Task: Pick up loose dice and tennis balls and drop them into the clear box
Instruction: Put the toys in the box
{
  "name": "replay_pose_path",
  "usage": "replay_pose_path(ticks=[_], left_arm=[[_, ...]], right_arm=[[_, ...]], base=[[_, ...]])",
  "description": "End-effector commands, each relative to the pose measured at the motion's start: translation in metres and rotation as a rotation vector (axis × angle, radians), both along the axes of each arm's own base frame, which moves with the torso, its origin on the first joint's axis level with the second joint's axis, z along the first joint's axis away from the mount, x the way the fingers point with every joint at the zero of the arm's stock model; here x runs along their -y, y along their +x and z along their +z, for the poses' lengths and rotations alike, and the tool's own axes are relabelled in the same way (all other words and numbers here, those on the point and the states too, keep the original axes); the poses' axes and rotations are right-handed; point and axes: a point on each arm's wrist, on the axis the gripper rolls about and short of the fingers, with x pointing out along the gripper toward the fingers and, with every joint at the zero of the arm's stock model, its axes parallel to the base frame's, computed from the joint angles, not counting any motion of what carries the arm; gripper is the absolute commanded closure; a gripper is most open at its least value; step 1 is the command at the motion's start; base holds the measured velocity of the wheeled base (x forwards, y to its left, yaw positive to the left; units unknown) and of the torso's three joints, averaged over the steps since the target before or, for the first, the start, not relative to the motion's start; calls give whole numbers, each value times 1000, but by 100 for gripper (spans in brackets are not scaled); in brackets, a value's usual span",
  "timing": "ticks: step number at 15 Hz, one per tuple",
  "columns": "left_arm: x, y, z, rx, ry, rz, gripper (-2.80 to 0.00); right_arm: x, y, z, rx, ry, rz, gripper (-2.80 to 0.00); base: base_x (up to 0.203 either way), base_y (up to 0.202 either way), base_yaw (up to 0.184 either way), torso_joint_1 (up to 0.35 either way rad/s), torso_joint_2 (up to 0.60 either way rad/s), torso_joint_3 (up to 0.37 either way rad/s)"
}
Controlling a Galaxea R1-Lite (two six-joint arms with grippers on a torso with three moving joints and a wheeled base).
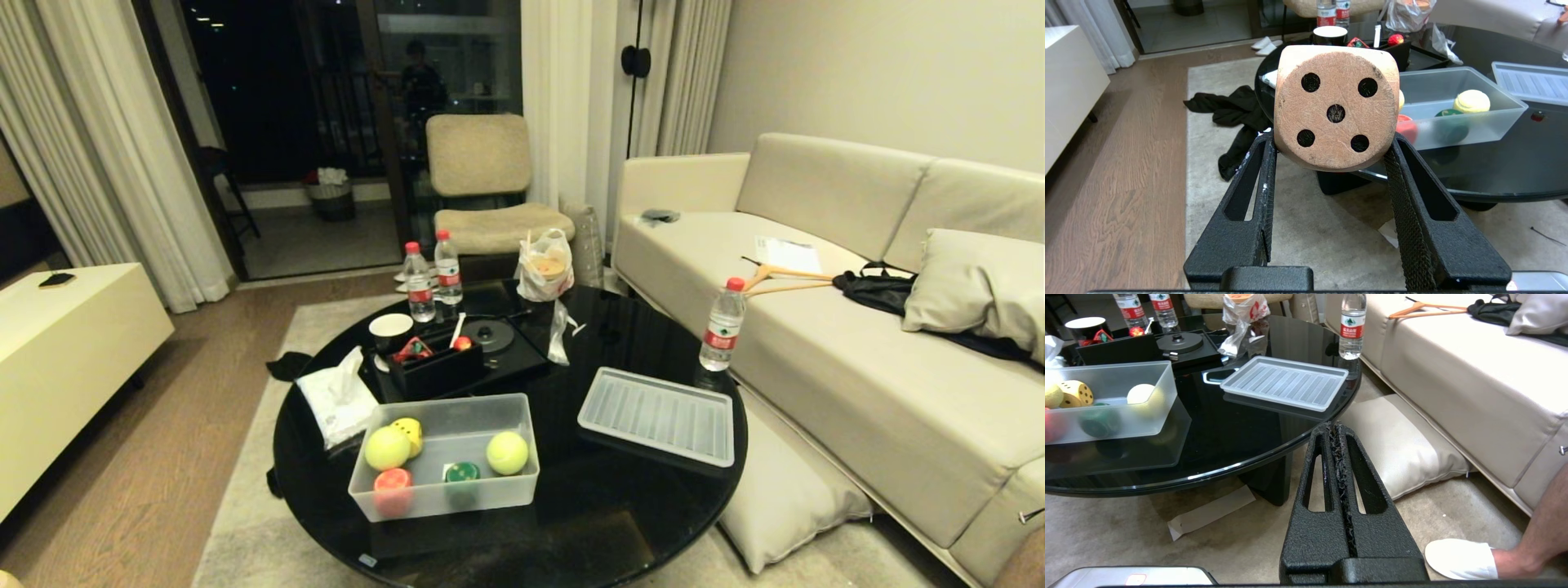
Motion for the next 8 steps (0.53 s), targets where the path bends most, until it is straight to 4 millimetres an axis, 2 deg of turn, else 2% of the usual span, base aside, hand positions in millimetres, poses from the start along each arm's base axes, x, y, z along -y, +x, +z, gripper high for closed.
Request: replay_pose_path(ticks=[1, 3, 5, 7, 8], left_arm=[[0, -6, 32, 56, 6, -11, 0], [1, 3, 71, 12, 20, -58, 0], [3, 30, 118, -55, 30, -113, 0], [5, 75, 159, -120, 36, -172, 0], [7, 99, 171, -147, 38, -206, 0]], right_arm=[[0, 0, 0, -1, 0, 1, 0], [0, 0, 0, -1, 1, 0, 0], [0, 0, 0, -2, 1, 1, 0], [0, 0, 0, -1, 1, 1, 0], [0, 0, 0, -1, 1, 1, 0]], base=[[0, 0, 0, 0, 0, 0], [0, 0, 0, 0, 0, 0], [0, 0, 0, 0, 0, 0], [0, 0, 0, 0, 0, 0], [0, 0, 0, 0, 0, 0]])
